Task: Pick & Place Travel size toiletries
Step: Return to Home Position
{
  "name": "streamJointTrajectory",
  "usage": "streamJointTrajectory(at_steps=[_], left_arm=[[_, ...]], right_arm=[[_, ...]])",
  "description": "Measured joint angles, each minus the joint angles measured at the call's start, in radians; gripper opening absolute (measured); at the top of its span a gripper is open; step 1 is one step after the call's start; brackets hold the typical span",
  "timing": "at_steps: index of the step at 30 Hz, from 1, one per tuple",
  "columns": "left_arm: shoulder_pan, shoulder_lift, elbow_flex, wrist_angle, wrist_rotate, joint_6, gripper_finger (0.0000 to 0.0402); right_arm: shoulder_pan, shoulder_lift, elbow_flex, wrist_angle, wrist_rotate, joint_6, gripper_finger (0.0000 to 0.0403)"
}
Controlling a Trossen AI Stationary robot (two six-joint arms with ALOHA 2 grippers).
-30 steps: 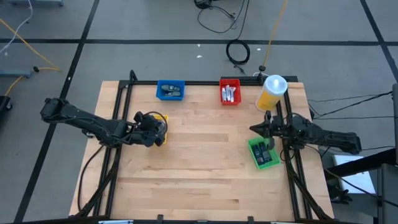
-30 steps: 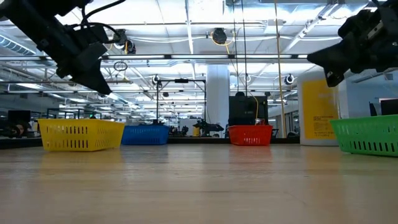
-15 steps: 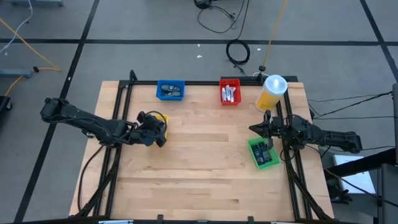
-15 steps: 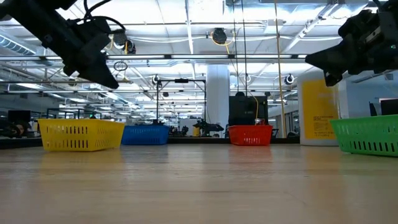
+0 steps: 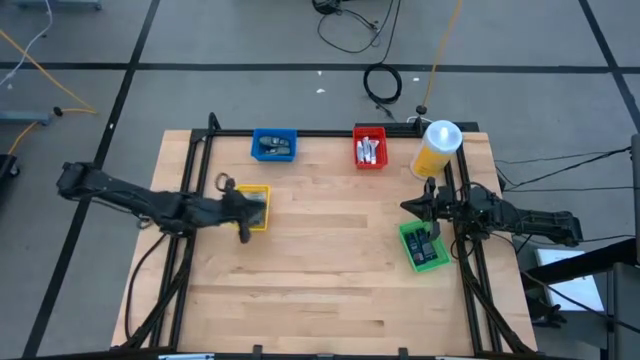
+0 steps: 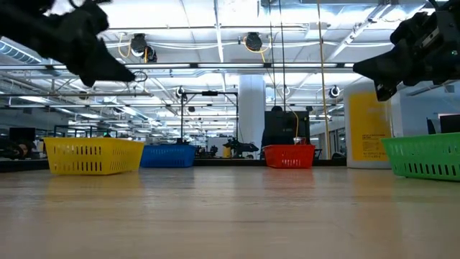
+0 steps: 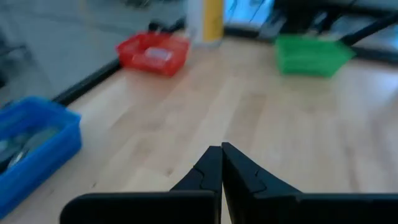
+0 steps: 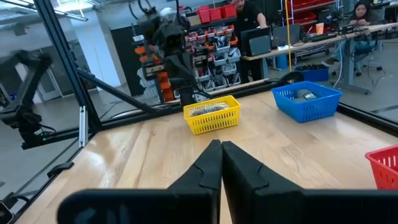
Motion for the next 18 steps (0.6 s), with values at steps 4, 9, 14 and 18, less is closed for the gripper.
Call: streamJointTrajectory(at_steps=[4,9,14,18], left_arm=[[0.015,-0.210,-0.073,0.007,0.137,0.090,0.0003],[0.062,-0.414,-0.135,-0.006,0.288,0.184,0.0006],[0.113,-0.583,-0.149,-0.159,0.423,0.210,0.0006],[0.131,-0.708,-0.149,-0.219,0.429,0.264,0.0002]], right_arm=[[0.000,0.000,0.000,0.002,0.000,0.000,0.0002],[0.000,0.000,-0.001,0.005,0.000,0.000,0.0004],[0.000,0.000,-0.001,0.006,0.001,0.000,0.0002],[0.000,0.000,-0.001,0.006,0.001,0.000,0.0004]])
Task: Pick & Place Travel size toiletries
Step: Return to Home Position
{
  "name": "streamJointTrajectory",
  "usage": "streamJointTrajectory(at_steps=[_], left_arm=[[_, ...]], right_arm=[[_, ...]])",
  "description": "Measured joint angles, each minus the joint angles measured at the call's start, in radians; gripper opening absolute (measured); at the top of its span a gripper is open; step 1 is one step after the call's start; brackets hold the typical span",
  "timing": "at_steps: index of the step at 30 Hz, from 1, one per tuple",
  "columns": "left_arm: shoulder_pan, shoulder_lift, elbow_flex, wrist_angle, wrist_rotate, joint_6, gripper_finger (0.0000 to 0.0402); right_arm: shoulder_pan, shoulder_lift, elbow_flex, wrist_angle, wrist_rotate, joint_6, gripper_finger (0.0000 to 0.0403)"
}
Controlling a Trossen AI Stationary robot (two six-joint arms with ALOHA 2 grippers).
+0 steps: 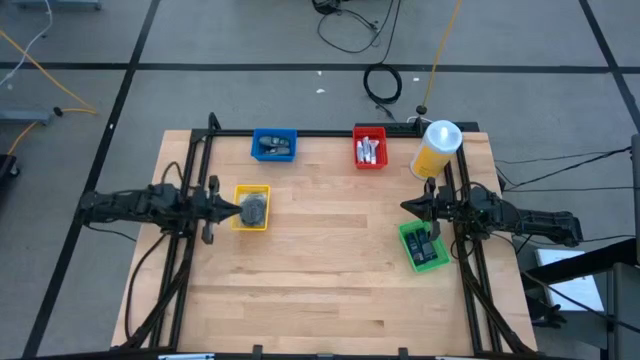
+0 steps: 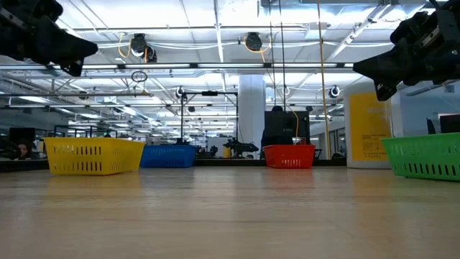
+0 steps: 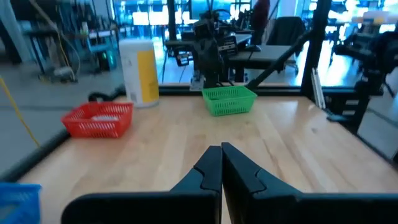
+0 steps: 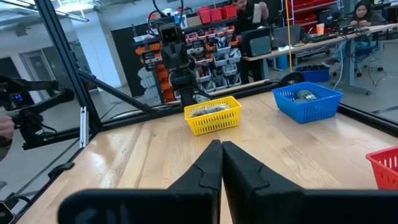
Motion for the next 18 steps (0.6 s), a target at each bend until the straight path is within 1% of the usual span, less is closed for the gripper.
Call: streamJointTrajectory(at_steps=[2,5,6,7,8,10,12,14,16,17,18], left_arm=[[0.004,-0.040,0.000,-0.033,-0.001,0.051,0.0003],[0.005,-0.036,-0.001,-0.046,-0.014,0.145,0.0007],[0.004,-0.030,-0.001,-0.038,-0.035,0.150,0.0006],[0.005,-0.013,0.001,-0.031,-0.073,0.131,0.0004],[0.005,0.009,0.001,-0.030,-0.118,0.080,0.0002],[0.005,0.031,-0.002,-0.043,-0.189,-0.048,0.0002],[0.005,0.048,-0.002,-0.037,-0.239,-0.155,0.0007],[0.005,0.071,0.001,-0.033,-0.252,-0.221,0.0014],[0.005,0.083,-0.001,-0.038,-0.238,-0.308,0.0020],[0.005,0.085,-0.001,-0.032,-0.238,-0.334,0.0022],[0.005,0.086,0.000,-0.027,-0.244,-0.328,0.0023]], right_arm=[[0.000,0.000,0.000,0.000,0.000,0.000,0.0004],[0.000,0.000,0.000,0.000,0.001,0.000,0.0002],[0.000,0.000,0.000,0.000,0.002,0.000,0.0002],[0.000,0.000,0.000,0.000,0.001,0.000,0.0002],[0.000,0.000,0.000,0.000,0.001,0.000,0.0002],[0.000,0.000,0.000,0.000,0.001,0.000,0.0004],[0.000,0.000,0.000,-0.001,0.001,0.000,0.0004],[0.000,0.000,0.000,-0.001,0.001,0.000,0.0003],[0.000,0.000,0.000,0.000,0.001,0.000,0.0002],[0.000,0.000,0.000,-0.001,0.001,0.000,0.0002],[0.000,0.000,0.000,0.000,0.001,0.000,0.0002]])
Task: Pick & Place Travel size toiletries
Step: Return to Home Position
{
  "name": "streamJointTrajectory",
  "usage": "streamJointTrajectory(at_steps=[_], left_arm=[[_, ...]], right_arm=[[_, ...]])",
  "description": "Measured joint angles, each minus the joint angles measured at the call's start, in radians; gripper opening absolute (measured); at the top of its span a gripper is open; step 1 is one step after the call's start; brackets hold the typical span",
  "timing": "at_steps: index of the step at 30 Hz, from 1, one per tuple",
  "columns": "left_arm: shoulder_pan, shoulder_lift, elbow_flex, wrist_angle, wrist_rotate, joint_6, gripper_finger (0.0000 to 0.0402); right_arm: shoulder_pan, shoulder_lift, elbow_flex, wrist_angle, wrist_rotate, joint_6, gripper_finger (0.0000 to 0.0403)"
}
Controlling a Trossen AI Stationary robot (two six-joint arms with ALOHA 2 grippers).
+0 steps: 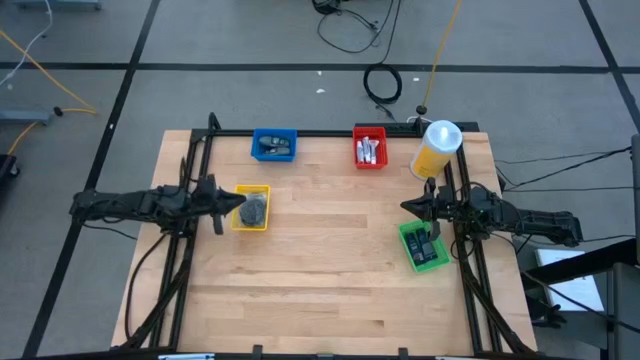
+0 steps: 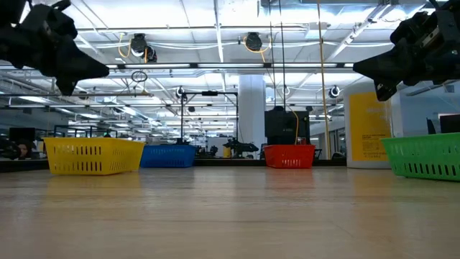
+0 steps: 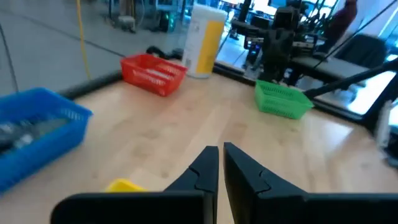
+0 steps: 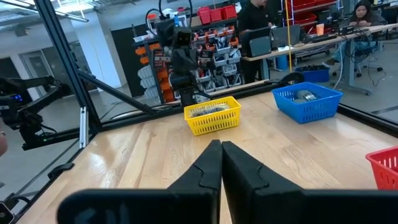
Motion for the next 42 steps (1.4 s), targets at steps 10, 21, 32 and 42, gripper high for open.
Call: streamJointTrajectory(at_steps=[10,21,32,42], left_arm=[[0.000,0.029,-0.011,0.148,0.385,0.461,0.0002],[-0.006,-0.073,-0.181,0.309,0.391,0.400,0.0027],[0.073,-0.123,-0.180,0.267,0.381,0.449,0.0002],[0.070,-0.123,-0.181,0.272,0.416,0.435,0.0028]], right_arm=[[0.000,0.000,0.000,0.000,0.000,0.000,0.0002],[0.000,0.000,0.000,0.000,0.000,0.000,0.0002],[0.000,0.001,0.000,0.000,0.000,0.000,0.0002],[0.000,0.001,0.000,0.000,0.000,0.000,0.0004]])
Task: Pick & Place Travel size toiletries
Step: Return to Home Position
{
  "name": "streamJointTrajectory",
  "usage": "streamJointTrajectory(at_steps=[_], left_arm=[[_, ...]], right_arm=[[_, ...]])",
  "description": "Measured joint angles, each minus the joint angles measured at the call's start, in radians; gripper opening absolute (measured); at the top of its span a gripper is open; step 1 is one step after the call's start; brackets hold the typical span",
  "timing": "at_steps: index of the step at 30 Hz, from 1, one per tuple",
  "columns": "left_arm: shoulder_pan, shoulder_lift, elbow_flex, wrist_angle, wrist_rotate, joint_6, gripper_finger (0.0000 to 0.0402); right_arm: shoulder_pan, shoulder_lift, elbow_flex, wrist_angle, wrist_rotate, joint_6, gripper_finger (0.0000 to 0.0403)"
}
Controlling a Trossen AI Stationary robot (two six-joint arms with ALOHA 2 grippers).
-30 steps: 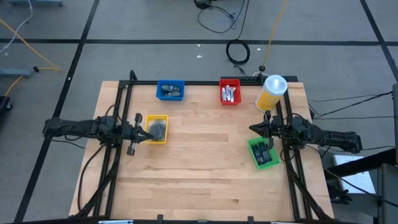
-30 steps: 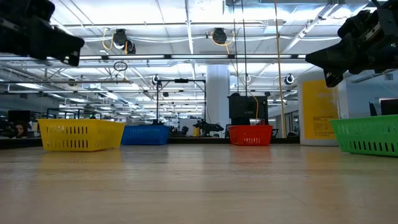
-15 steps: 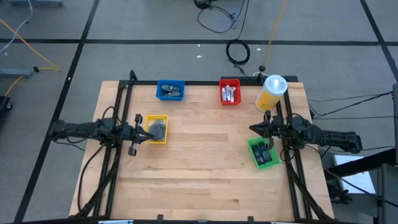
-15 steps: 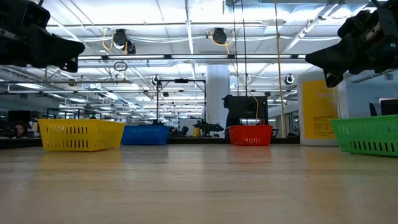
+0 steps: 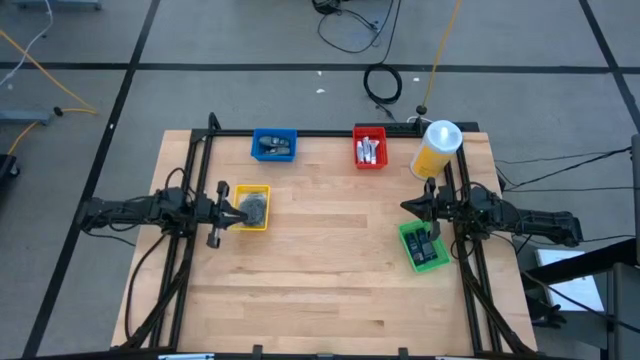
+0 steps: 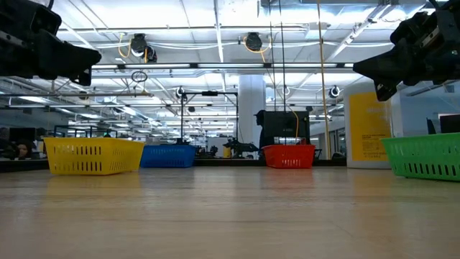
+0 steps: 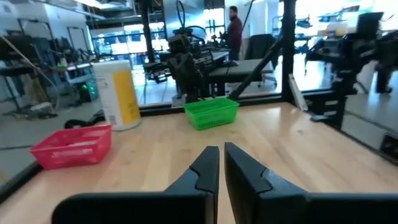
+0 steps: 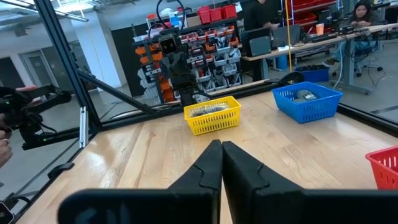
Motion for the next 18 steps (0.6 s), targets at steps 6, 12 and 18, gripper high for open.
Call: streamJointTrajectory(at_steps=[6,12,18], left_arm=[[-0.015,0.000,0.000,0.002,-0.001,-0.024,0.0016],[-0.015,0.001,0.000,0.003,0.000,-0.031,0.0002],[-0.015,0.001,0.000,0.004,-0.001,-0.031,0.0022]], right_arm=[[0.000,0.000,0.000,0.000,0.000,0.000,0.0004],[0.000,0.000,0.000,0.000,0.000,0.000,0.0004],[0.000,0.000,0.000,0.000,0.000,0.000,0.0004]])
